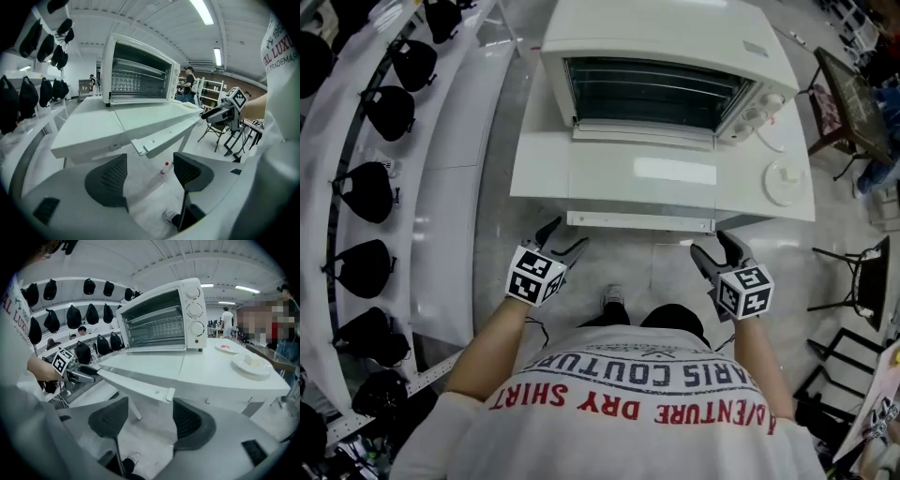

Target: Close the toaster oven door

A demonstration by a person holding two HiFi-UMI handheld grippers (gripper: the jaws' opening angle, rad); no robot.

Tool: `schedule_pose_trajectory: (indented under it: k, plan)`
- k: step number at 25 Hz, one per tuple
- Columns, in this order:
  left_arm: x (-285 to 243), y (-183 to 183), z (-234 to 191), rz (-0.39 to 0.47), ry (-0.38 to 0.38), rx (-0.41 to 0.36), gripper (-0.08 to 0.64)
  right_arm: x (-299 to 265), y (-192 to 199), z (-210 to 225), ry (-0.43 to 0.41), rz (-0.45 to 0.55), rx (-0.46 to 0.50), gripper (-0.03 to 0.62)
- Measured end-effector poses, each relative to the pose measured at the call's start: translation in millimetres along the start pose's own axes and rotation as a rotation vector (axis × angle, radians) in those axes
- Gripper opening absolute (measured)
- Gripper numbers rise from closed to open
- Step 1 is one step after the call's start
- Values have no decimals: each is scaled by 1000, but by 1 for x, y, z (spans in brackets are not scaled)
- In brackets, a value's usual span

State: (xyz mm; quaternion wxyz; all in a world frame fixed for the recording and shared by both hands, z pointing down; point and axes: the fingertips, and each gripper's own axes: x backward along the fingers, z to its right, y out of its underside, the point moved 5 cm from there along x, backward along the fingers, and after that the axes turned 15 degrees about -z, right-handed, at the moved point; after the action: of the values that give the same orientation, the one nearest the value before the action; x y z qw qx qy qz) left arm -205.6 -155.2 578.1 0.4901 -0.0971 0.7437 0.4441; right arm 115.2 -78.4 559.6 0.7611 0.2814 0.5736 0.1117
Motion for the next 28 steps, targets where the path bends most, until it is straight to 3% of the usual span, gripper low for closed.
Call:
schedule_pose_trajectory:
  k: [6,11,19,28]
  plan:
    - [-25,3,-3,-22,31,16,311,-25,8,11,14,-40,-52,284]
    - [-38,-2,-6,-19,75,31,304,-41,4,15,36,-48,-36,279]
    - [-40,-13,-8,25,127,87,196,-45,-3,16,17,-24,-54,173]
    - [-37,-15,-8,19,152,60,151,-44,-5,15,-21,-6,-69,143]
